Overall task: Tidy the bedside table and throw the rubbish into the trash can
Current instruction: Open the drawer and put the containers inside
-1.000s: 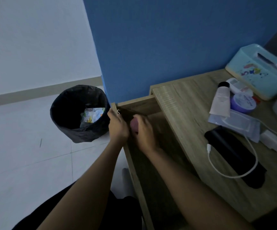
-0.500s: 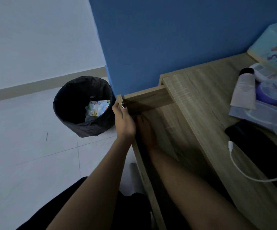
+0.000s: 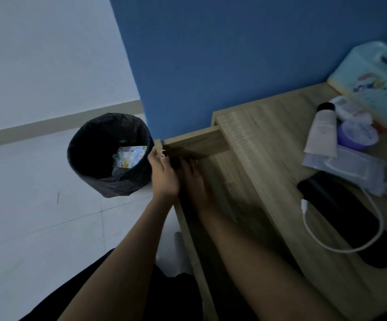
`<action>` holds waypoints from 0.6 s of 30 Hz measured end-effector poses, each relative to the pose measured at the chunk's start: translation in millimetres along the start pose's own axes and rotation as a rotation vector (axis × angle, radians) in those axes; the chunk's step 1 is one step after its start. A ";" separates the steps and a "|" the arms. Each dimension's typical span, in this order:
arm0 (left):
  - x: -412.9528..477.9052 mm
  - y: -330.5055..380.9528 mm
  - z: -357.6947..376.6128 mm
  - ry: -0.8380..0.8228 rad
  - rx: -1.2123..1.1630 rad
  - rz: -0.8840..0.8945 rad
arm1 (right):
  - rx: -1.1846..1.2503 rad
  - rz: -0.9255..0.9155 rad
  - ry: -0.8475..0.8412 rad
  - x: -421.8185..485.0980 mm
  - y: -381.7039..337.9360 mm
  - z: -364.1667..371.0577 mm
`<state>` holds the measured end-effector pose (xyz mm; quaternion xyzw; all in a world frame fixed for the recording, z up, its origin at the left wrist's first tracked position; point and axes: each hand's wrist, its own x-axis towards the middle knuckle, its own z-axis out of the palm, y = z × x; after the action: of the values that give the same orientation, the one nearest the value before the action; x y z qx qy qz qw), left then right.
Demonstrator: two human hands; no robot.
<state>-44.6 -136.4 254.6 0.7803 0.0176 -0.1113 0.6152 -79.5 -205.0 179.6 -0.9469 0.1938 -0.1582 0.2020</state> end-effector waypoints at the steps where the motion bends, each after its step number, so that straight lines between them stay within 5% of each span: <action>1: -0.5 -0.1 -0.8 -0.001 0.000 0.001 | 0.099 0.053 -0.089 1.0 -4.2 -7.0; 3: -1.7 3.2 -1.7 -0.008 0.000 -0.006 | 0.233 0.061 -0.176 4.3 -13.0 -40.6; 11: -6.3 11.0 -8.7 -0.078 0.179 -0.057 | 0.247 -0.060 0.033 -16.5 17.6 -183.0; 18: -12.7 24.8 -22.1 -0.173 0.247 -0.147 | 0.110 0.175 0.137 -41.4 87.2 -258.9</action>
<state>-49.6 -119.7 285.6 0.8340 0.0077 -0.2241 0.5042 -239.9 -343.9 356.5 -0.9008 0.2800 -0.2148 0.2531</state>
